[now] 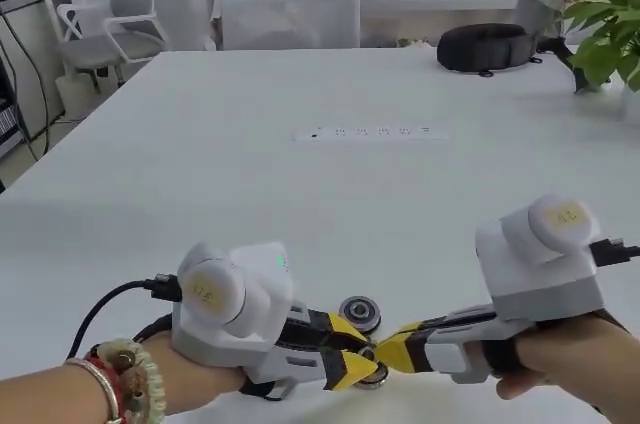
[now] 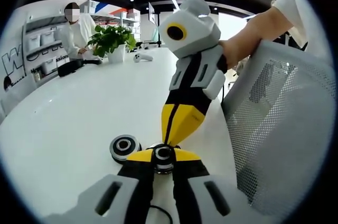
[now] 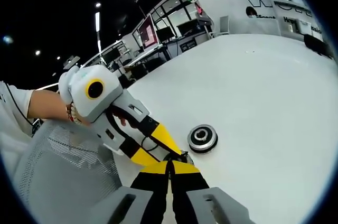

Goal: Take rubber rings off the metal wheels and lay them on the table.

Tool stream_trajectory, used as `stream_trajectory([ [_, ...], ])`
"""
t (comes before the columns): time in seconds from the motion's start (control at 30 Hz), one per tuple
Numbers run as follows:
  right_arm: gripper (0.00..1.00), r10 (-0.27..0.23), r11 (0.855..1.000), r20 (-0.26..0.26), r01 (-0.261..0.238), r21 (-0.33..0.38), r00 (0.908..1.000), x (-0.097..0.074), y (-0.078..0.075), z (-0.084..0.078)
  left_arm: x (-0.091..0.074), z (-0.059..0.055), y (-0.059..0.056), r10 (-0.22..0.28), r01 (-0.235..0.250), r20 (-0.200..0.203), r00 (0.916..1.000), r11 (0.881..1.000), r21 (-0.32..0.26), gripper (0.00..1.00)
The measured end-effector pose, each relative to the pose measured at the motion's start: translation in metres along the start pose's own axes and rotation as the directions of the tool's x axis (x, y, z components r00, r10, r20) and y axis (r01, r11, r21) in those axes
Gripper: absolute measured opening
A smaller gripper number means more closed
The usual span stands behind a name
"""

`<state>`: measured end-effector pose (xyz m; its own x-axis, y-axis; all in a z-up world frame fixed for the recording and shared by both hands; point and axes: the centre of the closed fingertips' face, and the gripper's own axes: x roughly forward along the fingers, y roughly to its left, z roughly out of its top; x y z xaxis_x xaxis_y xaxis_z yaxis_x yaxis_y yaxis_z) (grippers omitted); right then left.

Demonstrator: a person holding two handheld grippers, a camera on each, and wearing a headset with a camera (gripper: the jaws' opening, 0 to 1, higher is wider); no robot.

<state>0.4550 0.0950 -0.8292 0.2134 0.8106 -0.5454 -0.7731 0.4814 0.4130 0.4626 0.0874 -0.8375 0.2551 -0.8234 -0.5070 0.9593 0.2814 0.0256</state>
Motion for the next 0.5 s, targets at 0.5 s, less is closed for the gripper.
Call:
stream_trajectory([
  [0.5,0.0,-0.005,0.999,0.019,0.004,0.052,0.9998,0.001,-0.008,0.002,0.0,0.001,0.001,0.023,-0.023,0.009,0.9997,0.999,-0.033,0.08],
])
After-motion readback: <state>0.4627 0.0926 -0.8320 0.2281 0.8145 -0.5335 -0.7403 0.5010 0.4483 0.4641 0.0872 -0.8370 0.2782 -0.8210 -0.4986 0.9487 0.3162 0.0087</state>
